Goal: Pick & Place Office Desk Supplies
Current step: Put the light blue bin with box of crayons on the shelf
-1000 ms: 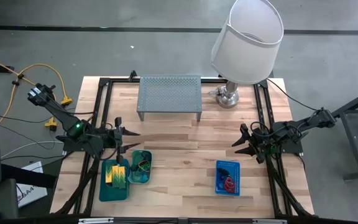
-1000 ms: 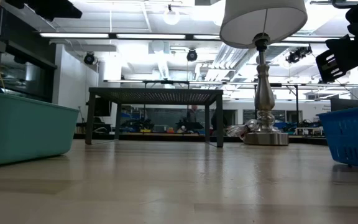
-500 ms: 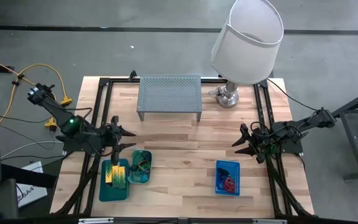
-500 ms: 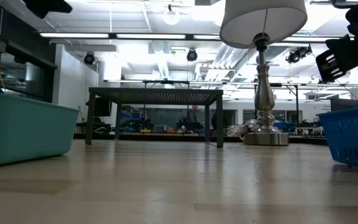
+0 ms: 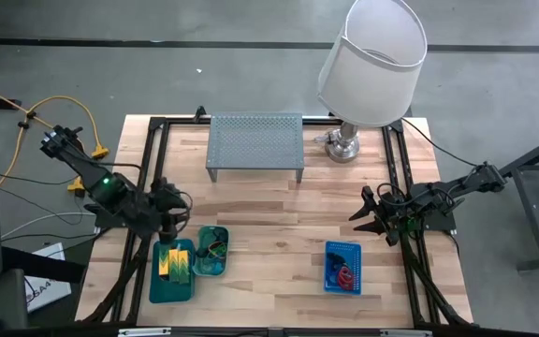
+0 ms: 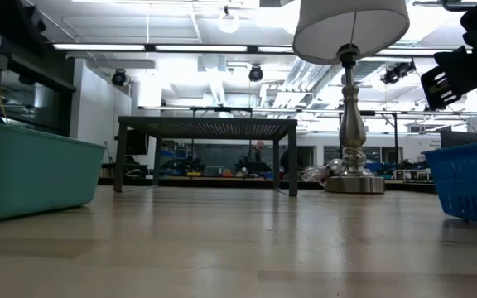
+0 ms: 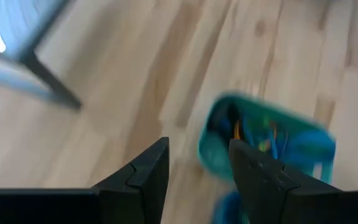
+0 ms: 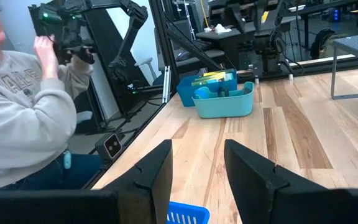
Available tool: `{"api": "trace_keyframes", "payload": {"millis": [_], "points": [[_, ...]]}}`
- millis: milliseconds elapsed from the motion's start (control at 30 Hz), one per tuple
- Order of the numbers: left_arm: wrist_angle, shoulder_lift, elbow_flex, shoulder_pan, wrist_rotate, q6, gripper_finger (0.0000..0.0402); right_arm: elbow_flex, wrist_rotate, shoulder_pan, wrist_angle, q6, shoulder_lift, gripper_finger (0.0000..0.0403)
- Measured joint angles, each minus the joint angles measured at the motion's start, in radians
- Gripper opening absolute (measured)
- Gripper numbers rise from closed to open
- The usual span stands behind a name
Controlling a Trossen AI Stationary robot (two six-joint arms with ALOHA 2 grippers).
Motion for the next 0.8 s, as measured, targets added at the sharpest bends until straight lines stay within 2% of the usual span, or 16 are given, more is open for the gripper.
{"api": "trace_keyframes", "payload": {"millis": [167,267,500,800], "points": [[-0.084,0.035,0.000,0.000,0.189,-0.082,0.0161,0.000,0.000,0.000,0.000,0.000,0.000,0.0134],[-0.103,0.069,0.000,-0.005,0.250,-0.100,0.0161,0.000,0.000,0.000,0.000,0.000,0.000,0.0134],[-0.101,0.131,-0.054,-0.080,0.265,-0.087,0.0161,0.000,0.000,0.000,0.000,0.000,0.000,0.0134],[-0.089,0.131,-0.079,-0.164,0.269,-0.208,0.0161,0.000,0.000,0.000,0.000,0.000,0.000,0.0134]]}}
